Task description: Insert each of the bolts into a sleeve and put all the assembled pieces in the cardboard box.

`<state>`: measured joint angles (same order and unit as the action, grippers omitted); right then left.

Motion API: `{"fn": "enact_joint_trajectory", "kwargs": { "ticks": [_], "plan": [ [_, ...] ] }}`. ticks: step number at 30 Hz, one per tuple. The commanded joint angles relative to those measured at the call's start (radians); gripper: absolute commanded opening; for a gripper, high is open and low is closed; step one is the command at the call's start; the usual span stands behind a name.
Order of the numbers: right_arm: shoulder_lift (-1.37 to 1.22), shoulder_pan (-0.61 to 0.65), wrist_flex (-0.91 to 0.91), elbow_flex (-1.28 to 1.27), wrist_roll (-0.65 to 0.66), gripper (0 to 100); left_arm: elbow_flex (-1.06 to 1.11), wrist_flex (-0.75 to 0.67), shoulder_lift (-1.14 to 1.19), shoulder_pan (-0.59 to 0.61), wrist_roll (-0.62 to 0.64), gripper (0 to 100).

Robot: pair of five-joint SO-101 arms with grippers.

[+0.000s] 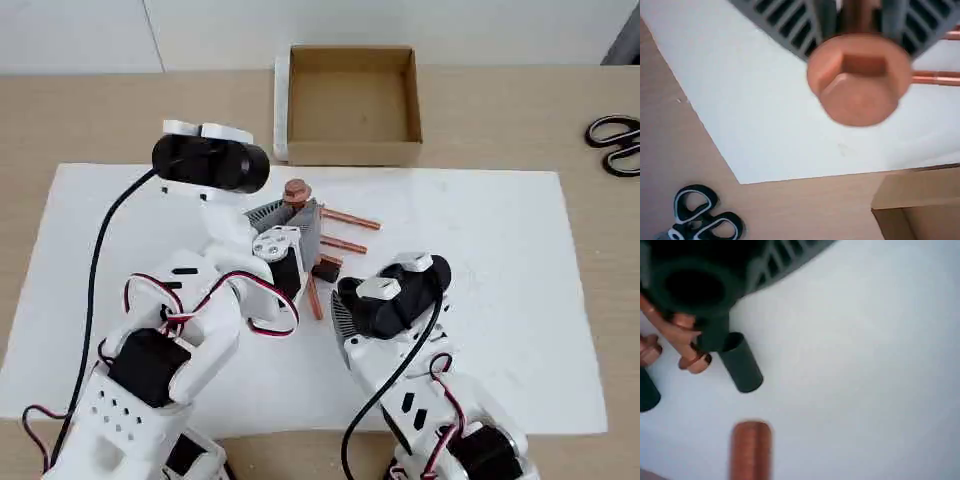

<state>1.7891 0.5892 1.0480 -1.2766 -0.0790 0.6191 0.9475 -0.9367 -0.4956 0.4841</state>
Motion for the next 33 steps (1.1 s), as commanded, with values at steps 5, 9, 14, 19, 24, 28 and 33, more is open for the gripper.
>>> {"fn": "enact_joint_trajectory", "kwargs": {
  "ticks": [5,9,14,19,24,28,33],
  "plan": [
    [0.002,0.007,-0.025,0.005,-0.009,0.4,0.025,-0.038,-0.015,-0.038,0.005,1],
    [0.002,0.007,-0.025,0.005,-0.009,0.4,0.033,-0.035,-0.021,-0.066,0.005,1],
    [0.002,0.028,-0.025,0.003,-0.009,0.4,0.030,-0.038,-0.017,-0.080,0.005,1],
    [0.001,0.030,-0.025,0.002,-0.009,0.4,0.030,-0.038,-0.018,-0.080,0.005,1],
    [-0.005,0.048,-0.025,0.002,-0.009,0.4,0.031,-0.035,-0.017,-0.083,0.005,1],
    [-0.005,0.048,-0.025,0.002,-0.009,0.4,0.031,-0.034,-0.018,-0.084,0.005,1],
    [-0.005,0.048,-0.025,-0.005,-0.009,0.4,0.033,-0.026,-0.017,-0.086,0.005,1]
  ]
}}
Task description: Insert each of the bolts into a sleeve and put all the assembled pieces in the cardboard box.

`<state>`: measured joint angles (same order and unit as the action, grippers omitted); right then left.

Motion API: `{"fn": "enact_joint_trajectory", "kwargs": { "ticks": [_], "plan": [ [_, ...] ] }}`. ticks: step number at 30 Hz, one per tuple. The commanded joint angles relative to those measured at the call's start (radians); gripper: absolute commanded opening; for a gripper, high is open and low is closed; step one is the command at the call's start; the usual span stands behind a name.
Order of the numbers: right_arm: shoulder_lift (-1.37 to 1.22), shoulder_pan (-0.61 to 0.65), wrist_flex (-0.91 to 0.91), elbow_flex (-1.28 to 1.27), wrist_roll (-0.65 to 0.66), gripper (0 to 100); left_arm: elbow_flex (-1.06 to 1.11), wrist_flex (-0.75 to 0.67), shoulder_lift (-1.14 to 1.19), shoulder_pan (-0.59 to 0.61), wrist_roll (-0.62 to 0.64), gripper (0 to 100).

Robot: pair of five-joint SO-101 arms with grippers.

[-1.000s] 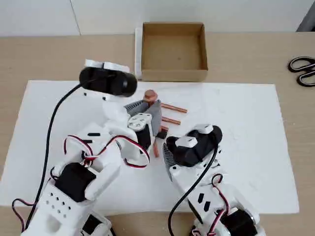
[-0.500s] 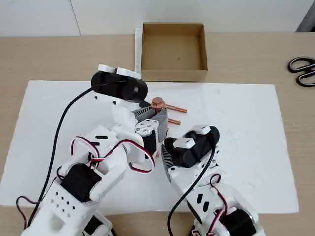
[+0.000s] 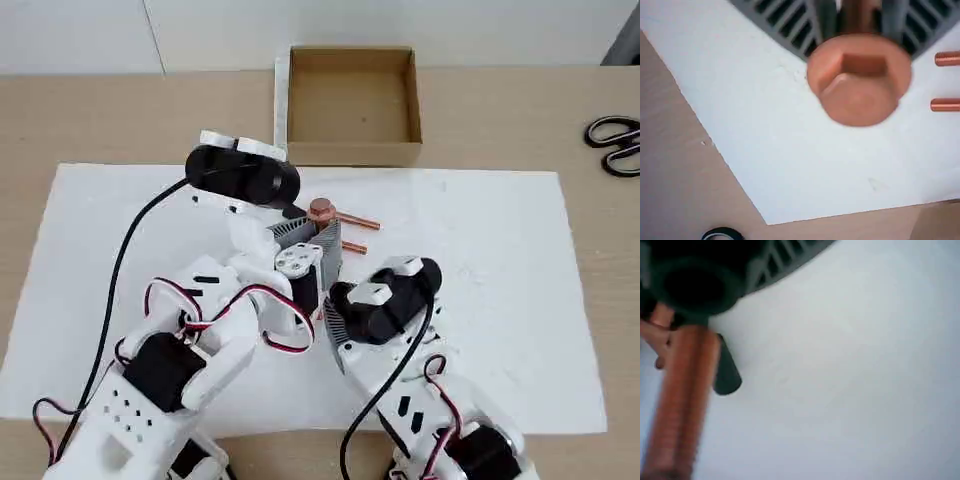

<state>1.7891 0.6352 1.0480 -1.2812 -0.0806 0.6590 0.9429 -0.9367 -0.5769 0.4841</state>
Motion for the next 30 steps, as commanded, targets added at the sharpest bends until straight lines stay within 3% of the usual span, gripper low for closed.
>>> {"fn": "enact_joint_trajectory", "kwargs": {
  "ticks": [1,30],
  "plan": [
    [-0.005,0.002,-0.025,-0.006,-0.008,0.4,-0.007,-0.014,-0.017,-0.005,0.005,1],
    [0.002,0.002,-0.047,-0.015,-0.008,0.4,-0.005,0.021,-0.015,-0.043,0.048,1]
  ]
}}
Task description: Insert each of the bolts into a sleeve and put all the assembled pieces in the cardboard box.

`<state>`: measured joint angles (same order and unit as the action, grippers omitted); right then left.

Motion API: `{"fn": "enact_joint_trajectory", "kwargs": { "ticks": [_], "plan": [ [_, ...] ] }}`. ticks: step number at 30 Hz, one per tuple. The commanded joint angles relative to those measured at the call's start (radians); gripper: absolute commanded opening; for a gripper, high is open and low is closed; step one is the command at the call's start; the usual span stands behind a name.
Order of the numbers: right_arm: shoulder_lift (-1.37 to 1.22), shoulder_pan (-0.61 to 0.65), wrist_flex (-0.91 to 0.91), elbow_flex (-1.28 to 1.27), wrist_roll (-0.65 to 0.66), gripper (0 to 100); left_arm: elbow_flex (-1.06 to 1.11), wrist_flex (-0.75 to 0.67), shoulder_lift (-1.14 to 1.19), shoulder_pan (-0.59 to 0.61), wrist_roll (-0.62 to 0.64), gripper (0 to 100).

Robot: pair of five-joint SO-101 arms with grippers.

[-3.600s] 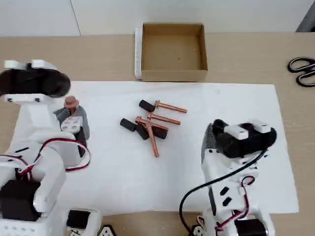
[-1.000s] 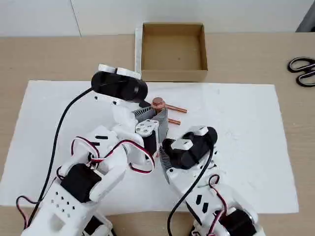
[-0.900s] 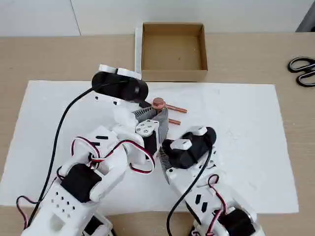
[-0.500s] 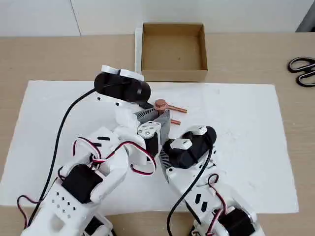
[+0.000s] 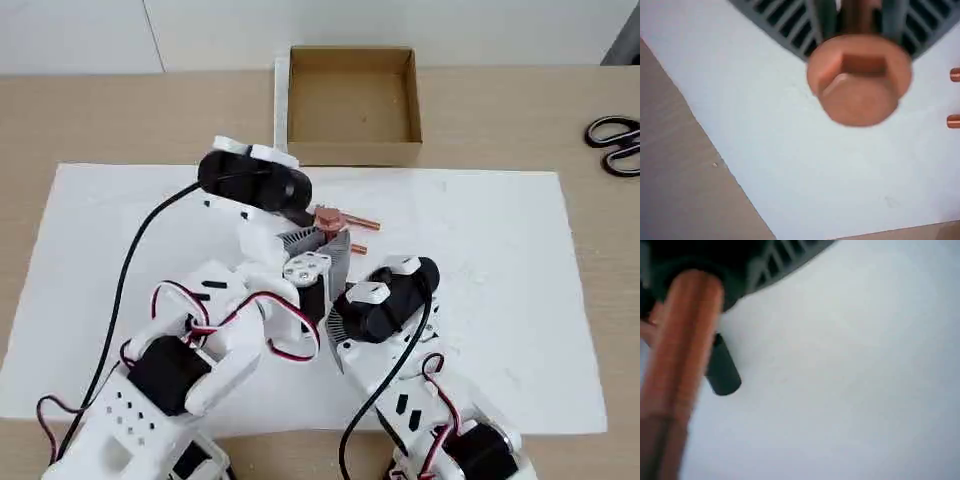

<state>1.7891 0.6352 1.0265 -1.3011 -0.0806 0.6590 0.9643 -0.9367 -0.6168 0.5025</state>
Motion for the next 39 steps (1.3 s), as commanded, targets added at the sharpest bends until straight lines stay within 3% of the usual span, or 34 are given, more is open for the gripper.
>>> {"fn": "enact_joint_trajectory", "kwargs": {
  "ticks": [1,39],
  "plan": [
    [0.002,0.002,-0.025,0.005,-0.008,0.4,-0.004,0.002,-0.015,-0.002,0.034,1],
    [0.002,-0.001,-0.025,0.005,-0.006,0.4,0.096,0.058,-0.023,-0.006,0.031,1]
  ]
}}
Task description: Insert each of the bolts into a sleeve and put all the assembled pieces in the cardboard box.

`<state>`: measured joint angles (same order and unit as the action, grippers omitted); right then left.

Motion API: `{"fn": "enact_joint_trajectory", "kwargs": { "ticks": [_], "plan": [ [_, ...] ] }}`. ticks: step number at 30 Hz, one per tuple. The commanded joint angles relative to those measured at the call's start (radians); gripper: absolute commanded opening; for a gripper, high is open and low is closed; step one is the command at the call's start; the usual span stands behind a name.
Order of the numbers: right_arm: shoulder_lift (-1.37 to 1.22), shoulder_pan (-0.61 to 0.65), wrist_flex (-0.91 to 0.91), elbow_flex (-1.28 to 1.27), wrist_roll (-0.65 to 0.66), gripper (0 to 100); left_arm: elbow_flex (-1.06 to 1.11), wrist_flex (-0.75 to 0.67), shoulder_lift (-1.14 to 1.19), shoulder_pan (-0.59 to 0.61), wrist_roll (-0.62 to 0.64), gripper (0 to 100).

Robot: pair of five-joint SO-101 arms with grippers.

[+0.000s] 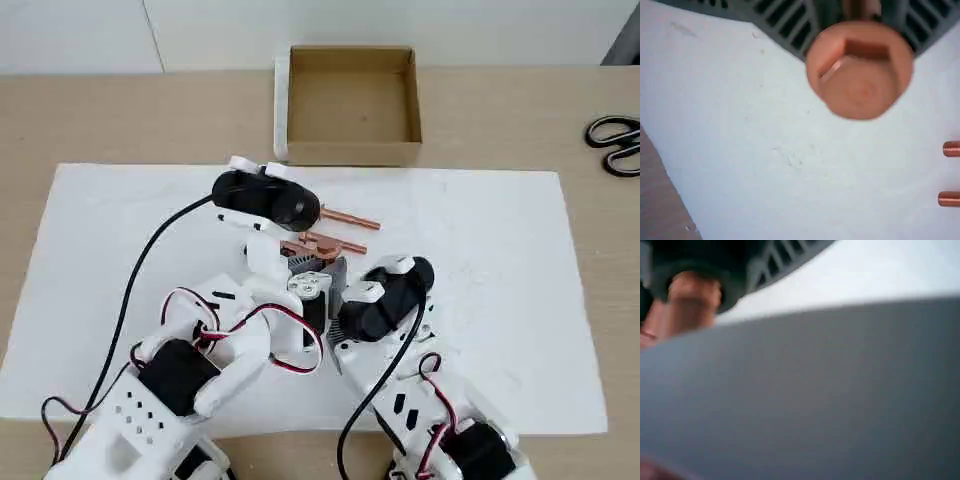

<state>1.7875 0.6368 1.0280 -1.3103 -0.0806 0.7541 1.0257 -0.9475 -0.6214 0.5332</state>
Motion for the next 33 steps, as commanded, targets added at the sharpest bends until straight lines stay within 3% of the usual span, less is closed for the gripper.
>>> {"fn": "enact_joint_trajectory", "kwargs": {
  "ticks": [1,33],
  "plan": [
    [0.004,-0.002,-0.027,0.014,-0.006,0.4,0.001,-0.003,-0.012,-0.002,0.000,1],
    [0.004,-0.004,-0.027,0.014,-0.006,0.4,0.002,0.061,-0.012,-0.003,-0.046,1]
  ]
}}
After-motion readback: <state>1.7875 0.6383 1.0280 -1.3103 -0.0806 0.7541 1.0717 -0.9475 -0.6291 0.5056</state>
